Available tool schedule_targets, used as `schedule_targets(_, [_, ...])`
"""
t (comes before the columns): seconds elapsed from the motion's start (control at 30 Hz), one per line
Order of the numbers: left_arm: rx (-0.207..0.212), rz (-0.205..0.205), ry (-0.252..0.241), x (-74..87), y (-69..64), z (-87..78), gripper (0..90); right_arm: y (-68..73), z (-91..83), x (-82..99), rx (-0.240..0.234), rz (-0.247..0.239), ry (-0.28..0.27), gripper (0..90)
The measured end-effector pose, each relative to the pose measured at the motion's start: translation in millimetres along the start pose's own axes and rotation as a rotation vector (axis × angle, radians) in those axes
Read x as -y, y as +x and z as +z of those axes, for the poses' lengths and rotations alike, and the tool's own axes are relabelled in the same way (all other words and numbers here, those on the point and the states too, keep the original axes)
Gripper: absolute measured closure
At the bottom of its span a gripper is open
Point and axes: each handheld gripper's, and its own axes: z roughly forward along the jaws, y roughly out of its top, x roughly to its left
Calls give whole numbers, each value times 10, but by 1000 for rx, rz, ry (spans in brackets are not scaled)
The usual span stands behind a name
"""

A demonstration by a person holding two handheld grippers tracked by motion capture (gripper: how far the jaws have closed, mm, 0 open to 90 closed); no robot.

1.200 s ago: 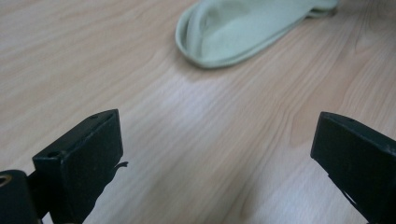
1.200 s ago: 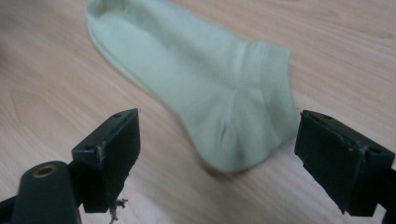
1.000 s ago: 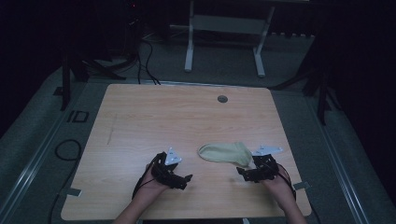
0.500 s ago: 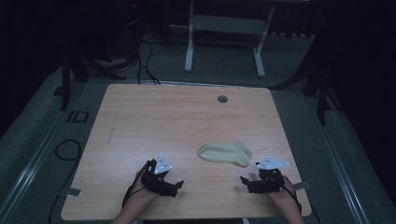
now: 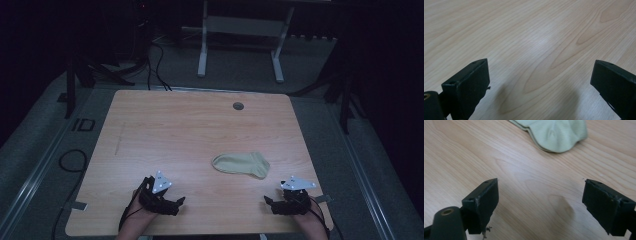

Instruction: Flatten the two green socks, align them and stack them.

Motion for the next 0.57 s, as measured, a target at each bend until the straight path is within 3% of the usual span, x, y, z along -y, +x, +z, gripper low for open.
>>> schedule_targets(0.57, [5, -21, -5, 217, 34, -196, 21, -24, -192, 177, 37, 15, -71, 136])
